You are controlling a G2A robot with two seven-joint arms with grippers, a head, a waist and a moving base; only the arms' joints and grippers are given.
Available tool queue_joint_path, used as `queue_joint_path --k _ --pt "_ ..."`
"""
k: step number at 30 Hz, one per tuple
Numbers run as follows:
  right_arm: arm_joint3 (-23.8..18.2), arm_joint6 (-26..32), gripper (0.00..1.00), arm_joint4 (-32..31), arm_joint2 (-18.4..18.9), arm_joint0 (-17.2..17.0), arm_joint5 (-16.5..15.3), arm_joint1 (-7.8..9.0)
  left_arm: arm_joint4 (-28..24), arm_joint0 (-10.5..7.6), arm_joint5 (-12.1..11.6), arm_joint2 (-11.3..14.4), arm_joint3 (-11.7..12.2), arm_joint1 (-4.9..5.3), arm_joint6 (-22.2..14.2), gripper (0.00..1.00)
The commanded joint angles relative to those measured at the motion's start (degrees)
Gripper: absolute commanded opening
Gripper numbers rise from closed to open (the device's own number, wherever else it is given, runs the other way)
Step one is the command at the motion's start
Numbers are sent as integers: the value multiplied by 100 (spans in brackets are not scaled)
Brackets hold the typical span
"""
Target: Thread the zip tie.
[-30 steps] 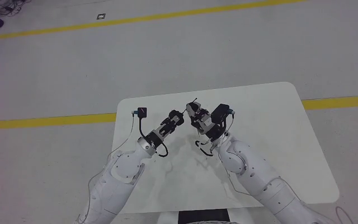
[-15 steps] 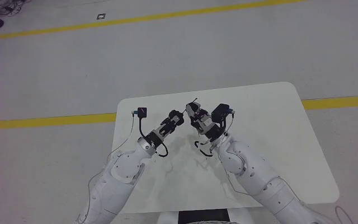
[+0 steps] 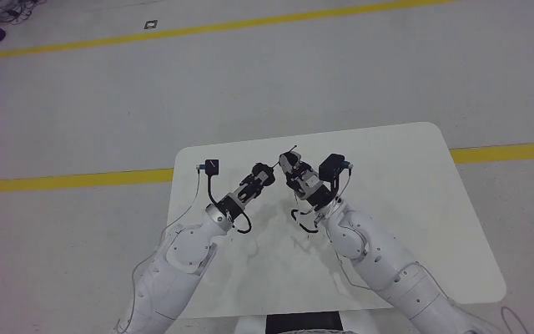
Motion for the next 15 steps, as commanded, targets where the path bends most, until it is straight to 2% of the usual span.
queue_joint_path --k 1,15 --pt "-2 -8 0 48 0 2 0 13 0 17 -8 -16 -16 2 1 0" --pt "-17 -64 0 334 -184 100 0 130 -20 30 -36 11 -36 -3 -82 0"
